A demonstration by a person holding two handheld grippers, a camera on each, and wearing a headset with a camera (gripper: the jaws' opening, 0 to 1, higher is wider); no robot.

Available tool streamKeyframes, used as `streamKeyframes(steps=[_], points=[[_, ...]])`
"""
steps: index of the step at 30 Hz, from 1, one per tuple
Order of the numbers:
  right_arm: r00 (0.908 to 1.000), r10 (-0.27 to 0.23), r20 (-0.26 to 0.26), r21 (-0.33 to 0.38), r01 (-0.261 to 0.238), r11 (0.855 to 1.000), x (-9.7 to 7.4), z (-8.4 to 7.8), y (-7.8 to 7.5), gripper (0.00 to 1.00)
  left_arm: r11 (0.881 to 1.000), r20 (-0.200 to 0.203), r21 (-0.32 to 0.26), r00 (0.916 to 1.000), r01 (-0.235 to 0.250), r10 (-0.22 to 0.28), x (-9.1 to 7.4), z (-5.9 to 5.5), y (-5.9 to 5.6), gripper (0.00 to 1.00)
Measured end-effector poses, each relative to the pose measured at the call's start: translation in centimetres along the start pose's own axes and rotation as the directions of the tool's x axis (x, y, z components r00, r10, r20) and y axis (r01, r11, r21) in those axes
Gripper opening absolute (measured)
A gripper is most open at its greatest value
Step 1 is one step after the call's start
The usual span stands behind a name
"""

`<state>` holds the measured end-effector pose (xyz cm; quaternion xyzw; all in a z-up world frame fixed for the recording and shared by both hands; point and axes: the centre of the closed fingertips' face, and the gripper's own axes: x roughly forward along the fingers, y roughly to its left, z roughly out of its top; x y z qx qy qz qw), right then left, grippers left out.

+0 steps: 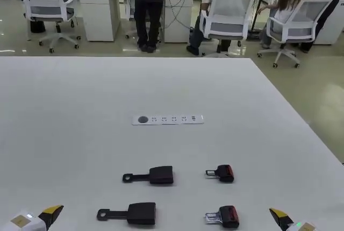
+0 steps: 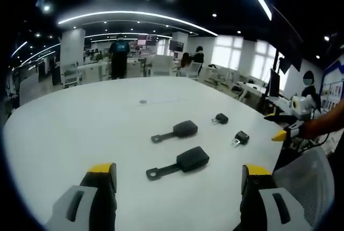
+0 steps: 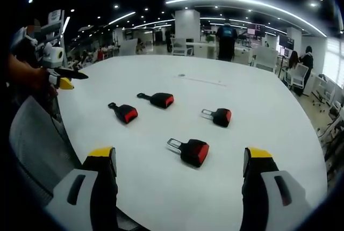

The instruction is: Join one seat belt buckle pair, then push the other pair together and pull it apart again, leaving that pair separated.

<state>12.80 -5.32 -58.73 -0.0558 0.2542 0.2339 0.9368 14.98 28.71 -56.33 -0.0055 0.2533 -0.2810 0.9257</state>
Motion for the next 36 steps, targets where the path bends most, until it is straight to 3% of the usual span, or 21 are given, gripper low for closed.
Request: streamKeyframes(steps=[25,28,36], points=[[1.0,0.006,-0.006,-0.002,-0.006,1.0,-0.29,-0.44,-0.11,0.98,1.0,0.007,0.012,1.0,0.0,0.0,-0.87,0.4,-0.69,0.98],[0.9998,0.013,-0.014,-0.007,-0.013,1.0,-0.27,-0.65,-0.05,0.98,1.0,0.001,0.005,1.0,-0.001,0.001,-0.79,0.04,-0.22,0.98],[0.9996,0.022,-0.019,-0.005,-0.022,1.0,-0.49,-0.71,0.31,0.98,1.0,-0.006,0.011,1.0,0.002,-0.002,-0.92,0.0,-0.77,0.98]])
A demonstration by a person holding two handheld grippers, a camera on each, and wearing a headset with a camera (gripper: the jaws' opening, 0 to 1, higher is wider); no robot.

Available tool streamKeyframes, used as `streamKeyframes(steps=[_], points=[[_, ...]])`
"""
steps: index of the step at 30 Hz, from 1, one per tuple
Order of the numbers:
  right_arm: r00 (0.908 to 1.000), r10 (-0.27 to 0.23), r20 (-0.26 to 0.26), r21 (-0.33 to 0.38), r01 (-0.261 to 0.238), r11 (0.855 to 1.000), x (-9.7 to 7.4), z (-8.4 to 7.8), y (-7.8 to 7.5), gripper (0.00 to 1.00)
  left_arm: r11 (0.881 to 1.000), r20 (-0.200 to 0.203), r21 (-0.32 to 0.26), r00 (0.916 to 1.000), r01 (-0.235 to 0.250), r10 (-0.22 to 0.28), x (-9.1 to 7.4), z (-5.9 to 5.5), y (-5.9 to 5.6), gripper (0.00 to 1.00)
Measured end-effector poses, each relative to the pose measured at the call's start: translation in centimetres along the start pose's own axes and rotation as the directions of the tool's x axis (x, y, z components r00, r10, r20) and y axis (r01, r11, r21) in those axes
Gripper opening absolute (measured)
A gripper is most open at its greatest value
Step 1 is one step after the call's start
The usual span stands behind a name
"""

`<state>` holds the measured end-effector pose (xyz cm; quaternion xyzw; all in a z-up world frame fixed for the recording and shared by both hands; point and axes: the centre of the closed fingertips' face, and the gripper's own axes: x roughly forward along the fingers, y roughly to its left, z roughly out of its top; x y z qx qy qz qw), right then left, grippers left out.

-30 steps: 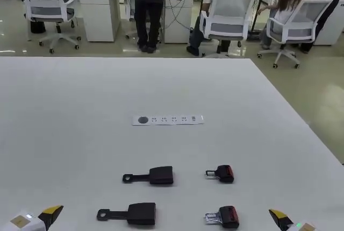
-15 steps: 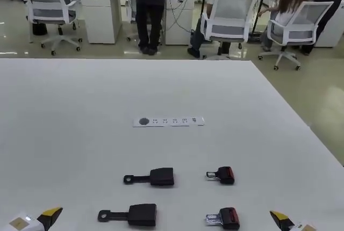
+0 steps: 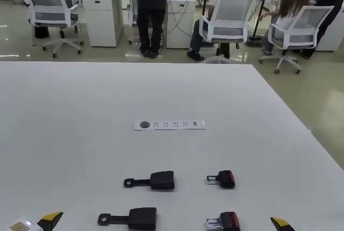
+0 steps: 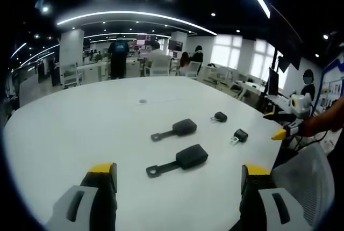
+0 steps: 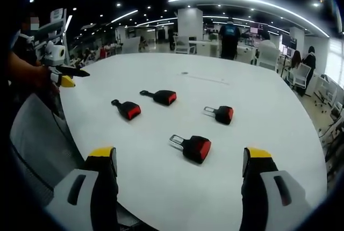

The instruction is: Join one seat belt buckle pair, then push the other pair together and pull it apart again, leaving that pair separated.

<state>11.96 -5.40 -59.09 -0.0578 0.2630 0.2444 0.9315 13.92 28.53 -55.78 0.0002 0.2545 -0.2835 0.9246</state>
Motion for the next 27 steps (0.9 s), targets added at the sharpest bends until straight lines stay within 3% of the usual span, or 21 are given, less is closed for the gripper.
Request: streamKeyframes(steps=[7,21,27], points=[[0.9999,0.012,-0.003,0.005,-0.012,1.0,0.0,-0.2,0.4,0.98,1.0,0.006,-0.007,1.0,-0.006,0.006,0.0,0.2,0.0,0.98],[0.9997,0.025,-0.004,0.038,-0.025,0.999,0.0,-0.4,0.3,0.97,1.0,0.002,-0.023,0.9998,-0.019,0.019,0.0,-0.9,0.8,0.98],[0.9995,0.032,-0.009,0.033,-0.032,0.999,0.1,-0.4,0.5,0.97,1.0,0.006,-0.019,0.9998,-0.017,0.017,0.1,-0.5,0.6,0.98]])
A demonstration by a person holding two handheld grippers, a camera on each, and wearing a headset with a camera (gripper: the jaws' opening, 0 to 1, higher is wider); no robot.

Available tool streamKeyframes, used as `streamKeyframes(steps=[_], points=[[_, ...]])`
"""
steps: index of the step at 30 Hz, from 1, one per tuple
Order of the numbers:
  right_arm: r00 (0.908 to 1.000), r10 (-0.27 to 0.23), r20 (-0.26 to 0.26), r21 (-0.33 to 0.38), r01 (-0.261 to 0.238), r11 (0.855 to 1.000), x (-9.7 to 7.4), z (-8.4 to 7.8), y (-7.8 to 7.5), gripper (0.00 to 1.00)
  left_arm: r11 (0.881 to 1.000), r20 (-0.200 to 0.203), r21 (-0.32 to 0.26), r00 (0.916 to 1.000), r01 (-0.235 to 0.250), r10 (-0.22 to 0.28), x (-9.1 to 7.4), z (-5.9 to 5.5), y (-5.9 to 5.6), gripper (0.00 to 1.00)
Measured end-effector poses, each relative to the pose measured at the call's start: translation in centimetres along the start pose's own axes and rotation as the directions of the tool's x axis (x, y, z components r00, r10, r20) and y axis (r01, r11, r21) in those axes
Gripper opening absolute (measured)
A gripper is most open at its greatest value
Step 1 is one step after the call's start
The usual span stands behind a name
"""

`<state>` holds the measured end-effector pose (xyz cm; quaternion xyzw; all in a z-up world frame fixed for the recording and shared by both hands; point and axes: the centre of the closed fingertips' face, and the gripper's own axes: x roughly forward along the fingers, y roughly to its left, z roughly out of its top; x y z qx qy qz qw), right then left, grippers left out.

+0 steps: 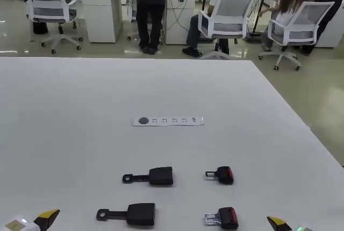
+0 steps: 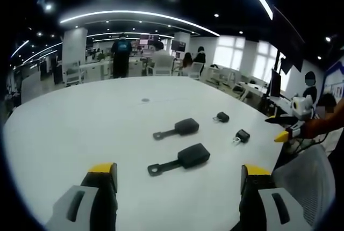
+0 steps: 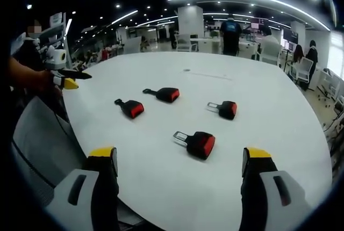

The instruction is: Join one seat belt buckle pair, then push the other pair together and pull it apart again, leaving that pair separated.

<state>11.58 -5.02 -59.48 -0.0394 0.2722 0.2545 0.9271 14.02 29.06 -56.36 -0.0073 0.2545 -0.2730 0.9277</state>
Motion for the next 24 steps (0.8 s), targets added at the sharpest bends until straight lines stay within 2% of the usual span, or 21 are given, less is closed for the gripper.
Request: streamKeyframes(steps=[6,9,14,17,24], points=[[1.0,-0.001,-0.003,-0.01,0.001,1.0,0.1,0.0,-0.4,0.96,1.0,-0.005,0.004,1.0,0.008,-0.008,0.4,0.3,-0.4,0.98],[1.0,0.004,-0.009,-0.014,-0.004,1.0,0.2,0.0,-0.4,0.95,1.0,-0.005,0.011,0.9999,0.013,-0.013,0.5,0.1,-0.2,0.98],[0.9999,0.005,-0.013,-0.023,-0.005,1.0,0.4,0.0,-0.6,0.94,0.999,-0.013,0.024,0.9996,0.026,-0.026,0.9,0.3,-0.4,0.98],[0.9999,0.005,-0.014,-0.026,-0.006,1.0,0.5,0.2,-0.8,0.94,0.999,-0.012,0.029,0.9992,0.038,-0.037,1.5,0.8,-0.9,0.98],[0.9996,0.012,-0.024,-0.046,-0.013,0.999,1.1,0.5,-1.4,0.93,0.997,-0.008,0.057,0.9982,0.059,-0.059,2.0,1.1,-1.1,0.95]])
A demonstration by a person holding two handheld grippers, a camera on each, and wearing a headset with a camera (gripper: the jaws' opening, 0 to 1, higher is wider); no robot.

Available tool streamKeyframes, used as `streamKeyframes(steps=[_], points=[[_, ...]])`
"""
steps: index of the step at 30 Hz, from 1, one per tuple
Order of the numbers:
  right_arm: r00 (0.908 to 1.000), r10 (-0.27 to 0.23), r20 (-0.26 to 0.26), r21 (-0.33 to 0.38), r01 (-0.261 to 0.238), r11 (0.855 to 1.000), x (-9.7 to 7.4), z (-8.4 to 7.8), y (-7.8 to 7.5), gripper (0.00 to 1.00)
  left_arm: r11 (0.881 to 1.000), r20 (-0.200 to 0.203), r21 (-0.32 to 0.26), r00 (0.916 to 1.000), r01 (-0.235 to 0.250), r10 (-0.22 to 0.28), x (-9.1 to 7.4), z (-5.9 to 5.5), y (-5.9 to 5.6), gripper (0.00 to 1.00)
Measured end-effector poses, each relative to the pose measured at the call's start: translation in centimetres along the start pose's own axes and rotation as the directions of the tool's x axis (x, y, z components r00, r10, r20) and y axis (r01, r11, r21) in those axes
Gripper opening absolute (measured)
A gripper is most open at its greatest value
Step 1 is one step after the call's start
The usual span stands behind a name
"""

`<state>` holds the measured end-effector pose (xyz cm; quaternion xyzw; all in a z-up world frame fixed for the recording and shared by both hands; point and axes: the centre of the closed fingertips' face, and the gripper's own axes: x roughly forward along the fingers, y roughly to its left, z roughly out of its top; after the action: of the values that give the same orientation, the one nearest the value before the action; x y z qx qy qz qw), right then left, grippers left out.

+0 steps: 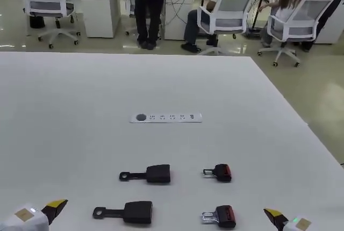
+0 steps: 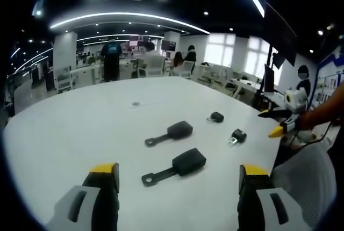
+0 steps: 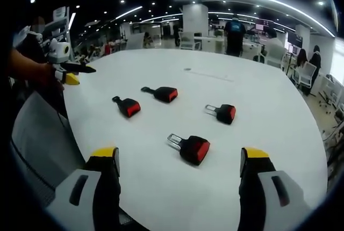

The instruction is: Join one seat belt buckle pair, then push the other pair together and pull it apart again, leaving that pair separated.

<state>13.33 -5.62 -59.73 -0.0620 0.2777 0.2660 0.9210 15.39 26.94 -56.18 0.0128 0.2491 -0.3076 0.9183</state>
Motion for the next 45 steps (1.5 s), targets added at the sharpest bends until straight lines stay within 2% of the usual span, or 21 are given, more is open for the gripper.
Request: streamKeyframes(steps=[3,8,11,16,24,27,30,31,34,37,40,45], points=[[1.0,0.004,0.003,-0.003,-0.004,1.0,0.5,0.3,-0.3,0.93,1.0,-0.012,0.006,0.9999,0.007,-0.007,0.4,0.0,-0.1,0.94],[0.9999,0.015,-0.006,-0.006,-0.015,1.0,0.9,0.5,0.1,0.93,1.0,-0.03,0.013,0.9994,0.017,-0.016,0.8,-0.2,-0.2,0.94],[0.9999,0.012,-0.012,-0.002,-0.012,1.0,1.2,0.4,-0.2,0.94,1.0,-0.034,0.022,0.9992,0.022,-0.021,1.2,0.2,-0.5,0.94],[0.9997,0.022,-0.014,0.002,-0.022,1.0,1.7,0.5,-0.4,0.94,0.999,-0.039,0.02,0.9989,0.027,-0.026,1.7,0.1,-0.2,0.94],[0.9983,0.041,-0.041,-0.019,-0.042,0.999,3.1,-0.1,-1.7,0.93,0.997,-0.055,0.05,0.9973,0.051,-0.048,3.0,0.1,-0.2,0.93],[0.9978,0.05,-0.044,-0.029,-0.051,0.998,3.5,0.3,-1.8,0.93,0.997,-0.067,0.055,0.9962,0.059,-0.056,3.3,-0.2,0.0,0.93],[0.9967,0.06,-0.053,-0.04,-0.063,0.997,3.9,0.4,-1.8,0.92,0.996,-0.078,0.062,0.995,0.068,-0.063,3.9,-0.1,-0.2,0.93],[0.9964,0.062,-0.058,-0.047,-0.065,0.997,4.0,0.4,-1.8,0.92,0.995,-0.081,0.064,0.9945,0.071,-0.066,4.1,-0.3,0.1,0.93],[0.9955,0.073,-0.06,-0.051,-0.076,0.996,4.5,0.5,-1.7,0.92,0.995,-0.086,0.064,0.9937,0.077,-0.072,4.7,-0.3,0.1,0.92],[0.9931,0.093,-0.071,-0.06,-0.097,0.993,4.9,0.4,-1.2,0.92,0.993,-0.099,0.073,0.9918,0.088,-0.081,5.0,-0.5,0.1,0.92],[0.9916,0.102,-0.08,-0.067,-0.108,0.992,5.2,0.3,-1.2,0.91,0.991,-0.109,0.088,0.9895,0.104,-0.095,5.5,-0.3,-0.3,0.91],[0.9874,0.122,-0.101,-0.075,-0.13,0.989,5.7,-0.3,-1.2,0.89,0.987,-0.125,0.096,0.9849,0.132,-0.119,6.1,-0.6,-0.1,0.9]])
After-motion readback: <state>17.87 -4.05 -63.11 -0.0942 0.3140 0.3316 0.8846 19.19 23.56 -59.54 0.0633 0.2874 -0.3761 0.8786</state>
